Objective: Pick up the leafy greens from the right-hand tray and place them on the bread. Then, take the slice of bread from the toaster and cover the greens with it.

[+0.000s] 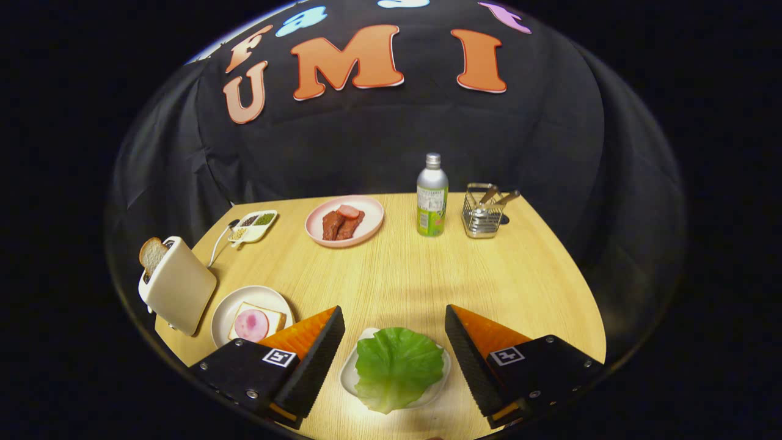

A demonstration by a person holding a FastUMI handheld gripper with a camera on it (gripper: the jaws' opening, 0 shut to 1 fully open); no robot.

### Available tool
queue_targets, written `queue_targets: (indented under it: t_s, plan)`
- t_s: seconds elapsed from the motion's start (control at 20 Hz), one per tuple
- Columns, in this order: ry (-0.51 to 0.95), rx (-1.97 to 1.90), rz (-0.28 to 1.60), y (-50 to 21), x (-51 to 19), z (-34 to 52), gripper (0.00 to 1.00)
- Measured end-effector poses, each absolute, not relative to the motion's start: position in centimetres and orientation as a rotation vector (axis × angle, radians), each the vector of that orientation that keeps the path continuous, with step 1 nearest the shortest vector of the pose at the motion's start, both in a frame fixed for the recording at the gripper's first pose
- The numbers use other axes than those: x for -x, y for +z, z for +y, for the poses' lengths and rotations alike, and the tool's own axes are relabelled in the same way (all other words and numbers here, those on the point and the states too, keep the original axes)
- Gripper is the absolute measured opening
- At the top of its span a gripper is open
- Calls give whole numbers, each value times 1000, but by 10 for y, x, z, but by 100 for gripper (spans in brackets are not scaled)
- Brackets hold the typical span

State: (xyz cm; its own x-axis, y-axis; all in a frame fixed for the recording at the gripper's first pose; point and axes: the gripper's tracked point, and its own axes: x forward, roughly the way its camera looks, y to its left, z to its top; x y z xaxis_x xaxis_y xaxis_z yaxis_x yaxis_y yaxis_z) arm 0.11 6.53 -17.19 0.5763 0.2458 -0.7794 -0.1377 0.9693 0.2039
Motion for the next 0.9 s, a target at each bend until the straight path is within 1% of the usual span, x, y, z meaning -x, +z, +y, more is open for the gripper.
queue_targets:
  t_s: [0.3,0.7,0.9]
  plan:
    - [275,-108,1158,-211,33,79,98]
    - [246,-5,1321,-261,55,74,97]
    - [216,-17,1398,-279,64,73,93]
